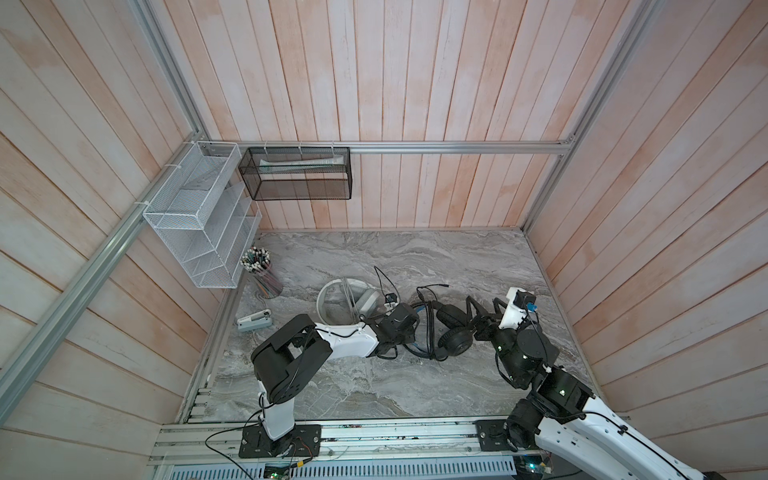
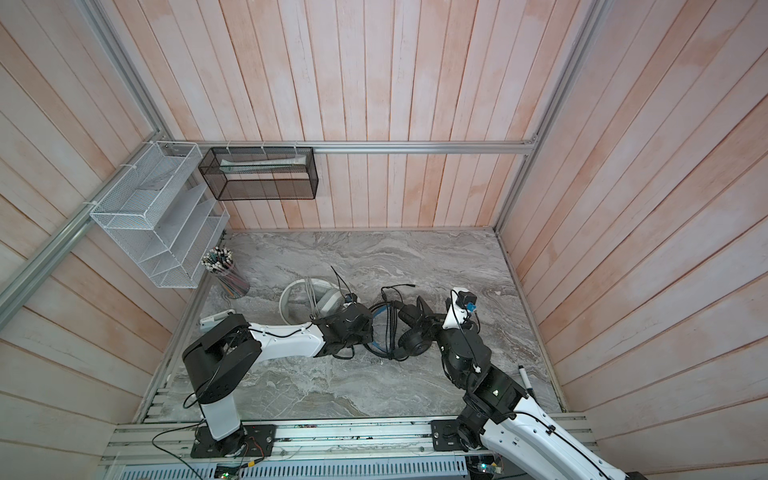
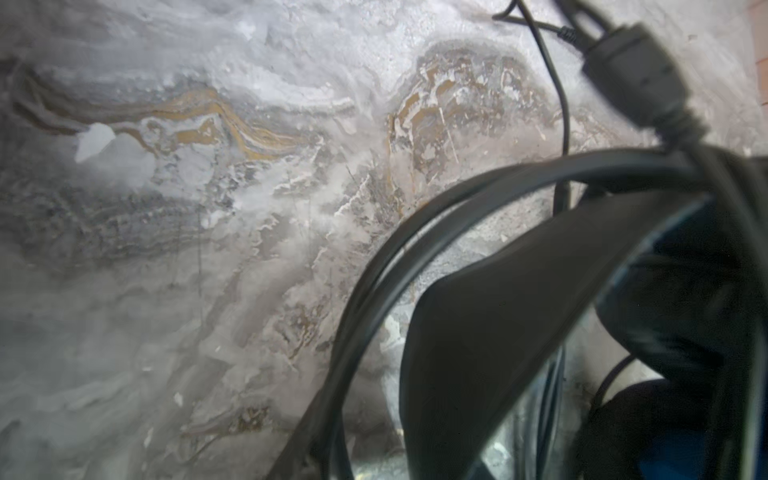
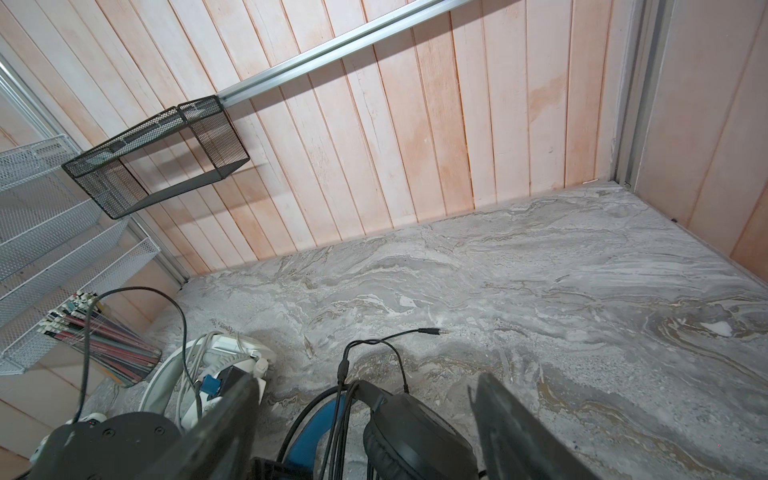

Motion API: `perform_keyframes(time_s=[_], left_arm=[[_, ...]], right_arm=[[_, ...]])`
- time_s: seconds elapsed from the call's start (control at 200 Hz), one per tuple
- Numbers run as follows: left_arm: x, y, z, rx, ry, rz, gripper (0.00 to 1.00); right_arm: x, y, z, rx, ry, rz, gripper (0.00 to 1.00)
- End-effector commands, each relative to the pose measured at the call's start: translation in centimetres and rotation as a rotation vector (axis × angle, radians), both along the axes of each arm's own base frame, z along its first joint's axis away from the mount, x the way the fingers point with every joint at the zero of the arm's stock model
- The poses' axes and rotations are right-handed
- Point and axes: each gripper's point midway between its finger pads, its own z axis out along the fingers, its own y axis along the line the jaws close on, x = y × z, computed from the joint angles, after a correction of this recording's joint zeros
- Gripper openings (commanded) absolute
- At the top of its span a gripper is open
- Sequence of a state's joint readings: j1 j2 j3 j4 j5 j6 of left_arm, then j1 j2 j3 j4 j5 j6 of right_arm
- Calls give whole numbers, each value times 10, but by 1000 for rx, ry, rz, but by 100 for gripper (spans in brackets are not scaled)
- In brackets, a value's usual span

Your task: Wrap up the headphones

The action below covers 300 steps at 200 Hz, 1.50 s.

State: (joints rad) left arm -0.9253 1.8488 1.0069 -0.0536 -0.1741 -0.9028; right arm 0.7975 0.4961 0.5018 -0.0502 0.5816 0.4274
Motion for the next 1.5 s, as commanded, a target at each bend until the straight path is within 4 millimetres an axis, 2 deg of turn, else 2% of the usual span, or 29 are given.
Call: perform_keyframes(time_s=[0.0,0.125,0.215,0.525,0.625,0.78,0.905,1.04,1.12,1.245,1.36,1.495], left_arm=[[8,-14,25,-42,-54,-21,56],[8,-15,38,-59,-71,-27,72],[8,-16,51,-77,-89,-31,76],[10,-12,99,-68,-159,-54,78],[10,-9,109,-70,-187,-61,78],[9,-17,124,-96,-202,-106,78],[16,-15,159,-130,-270,-104,78],[27,6,211,-208,-411,-74,83],[36,27,233,-234,-467,-46,98],[44,64,263,-236,-525,-11,99],[39,99,283,-166,-582,26,99],[31,152,288,-76,-616,120,99]], right_arm=[[-1,-3,-3,10,12,-8,82],[-3,-6,3,16,4,-15,83],[-4,-9,8,23,-3,-23,83],[-11,-19,23,33,-12,-43,84],[-13,-19,21,38,-2,-32,84],[-15,-18,16,45,28,-16,84],[-17,-15,16,43,35,7,83],[-18,-15,18,31,48,10,84],[-18,-14,17,20,56,11,86],[-15,-12,15,0,77,10,90],[-13,-21,18,-24,108,-50,100],[-13,-27,26,-47,102,-81,100]])
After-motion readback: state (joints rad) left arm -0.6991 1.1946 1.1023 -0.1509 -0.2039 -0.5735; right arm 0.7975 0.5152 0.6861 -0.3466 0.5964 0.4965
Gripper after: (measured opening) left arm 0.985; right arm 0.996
